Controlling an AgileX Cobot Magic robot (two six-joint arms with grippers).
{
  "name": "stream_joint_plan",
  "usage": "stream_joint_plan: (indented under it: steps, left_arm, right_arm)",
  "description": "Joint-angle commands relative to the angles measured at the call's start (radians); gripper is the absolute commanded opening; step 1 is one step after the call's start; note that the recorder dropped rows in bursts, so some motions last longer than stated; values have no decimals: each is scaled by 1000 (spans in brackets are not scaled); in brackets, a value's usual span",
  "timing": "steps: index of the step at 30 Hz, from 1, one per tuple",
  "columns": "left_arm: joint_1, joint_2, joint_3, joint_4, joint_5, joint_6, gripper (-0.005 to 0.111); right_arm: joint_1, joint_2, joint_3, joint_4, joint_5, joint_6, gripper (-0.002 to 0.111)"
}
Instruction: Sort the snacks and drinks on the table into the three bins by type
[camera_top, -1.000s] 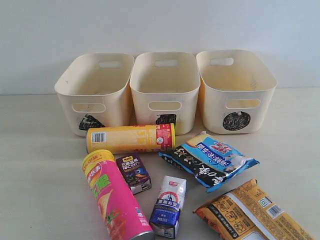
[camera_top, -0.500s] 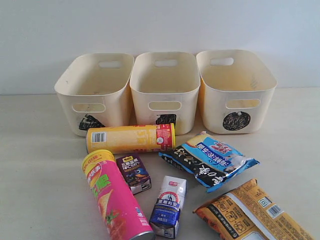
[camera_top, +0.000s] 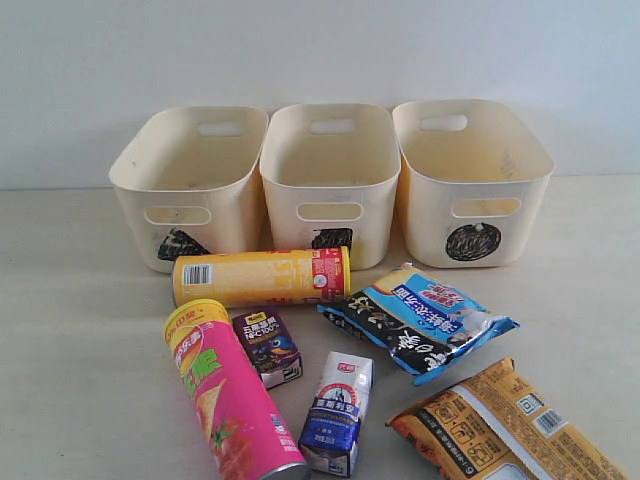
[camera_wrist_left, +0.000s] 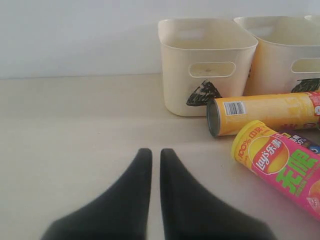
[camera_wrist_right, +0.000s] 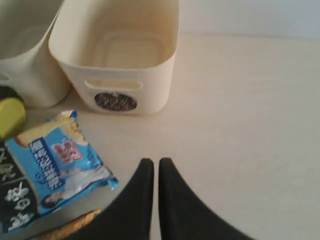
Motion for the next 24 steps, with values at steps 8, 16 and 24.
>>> stream_joint_plan:
  steps: [8, 16, 24]
  left_arm:
    - [2, -4, 3, -8, -5, 1, 6]
    - [2, -4, 3, -8, -5, 1, 6]
    - [2, -4, 3, -8, -7, 1, 6]
  right_arm:
    - [-3, 353, -158, 404, 259, -439, 1]
    - [-3, 558, -279, 406, 291, -435, 2]
    - [-3, 749, -416, 406, 340, -437, 66]
